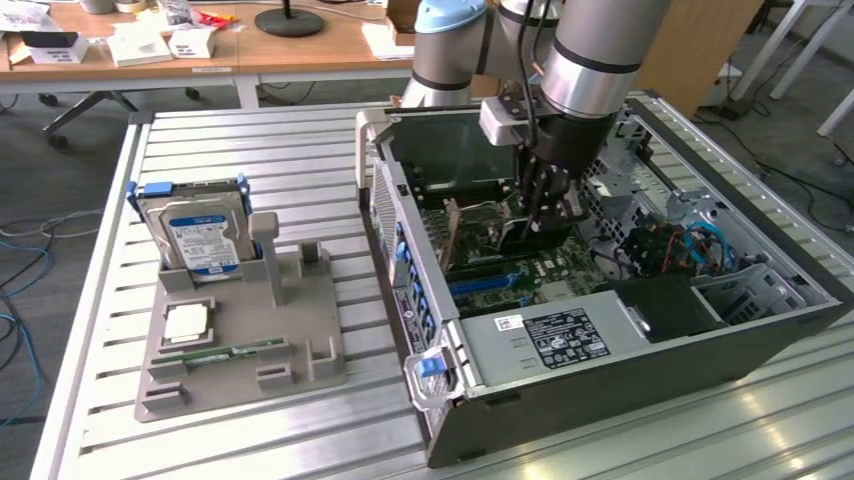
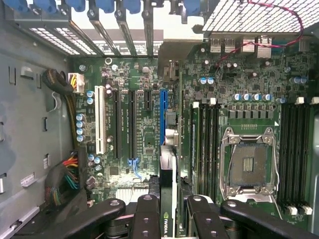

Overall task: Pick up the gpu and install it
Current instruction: 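Insert the gpu into the slot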

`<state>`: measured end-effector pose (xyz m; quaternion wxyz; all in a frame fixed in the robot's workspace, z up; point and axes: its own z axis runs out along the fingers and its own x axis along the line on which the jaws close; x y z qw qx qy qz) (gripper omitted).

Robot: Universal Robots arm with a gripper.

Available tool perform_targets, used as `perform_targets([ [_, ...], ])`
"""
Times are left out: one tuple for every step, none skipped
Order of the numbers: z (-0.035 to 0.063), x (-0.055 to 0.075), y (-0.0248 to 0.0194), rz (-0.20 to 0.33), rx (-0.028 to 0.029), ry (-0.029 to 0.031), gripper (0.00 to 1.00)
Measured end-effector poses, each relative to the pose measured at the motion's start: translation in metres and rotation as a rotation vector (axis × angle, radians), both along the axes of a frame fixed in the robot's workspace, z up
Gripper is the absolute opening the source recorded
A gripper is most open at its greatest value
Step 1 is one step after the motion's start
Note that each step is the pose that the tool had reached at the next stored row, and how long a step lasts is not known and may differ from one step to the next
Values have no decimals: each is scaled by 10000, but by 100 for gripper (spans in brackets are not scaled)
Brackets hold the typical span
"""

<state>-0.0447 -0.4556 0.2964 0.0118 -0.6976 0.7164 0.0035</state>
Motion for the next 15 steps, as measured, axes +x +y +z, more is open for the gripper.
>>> perform_targets([
  [0, -1, 0, 1, 0, 0, 26],
  [0, -1, 0, 0, -1, 0, 26],
  [-6, -1, 0, 1, -3, 0, 26],
  [-19, -1, 0, 1, -2, 0, 26],
  [-31, -1, 0, 1, -1, 0, 26],
  [-39, -1, 0, 2, -2, 1, 26],
  [-40, -1, 0, 1, -4, 1, 26],
  [-40, -1, 0, 1, -4, 1, 26],
  [-40, -2, 0, 0, -4, 1, 26],
  [-40, -1, 0, 0, -3, 1, 26],
  [-40, -1, 0, 0, -4, 1, 26],
  [-41, -1, 0, 0, -3, 1, 26],
  [-41, -1, 0, 0, -3, 1, 26],
  [-41, -1, 0, 0, -3, 1, 26],
  [-44, -1, 0, 1, -2, 0, 26],
])
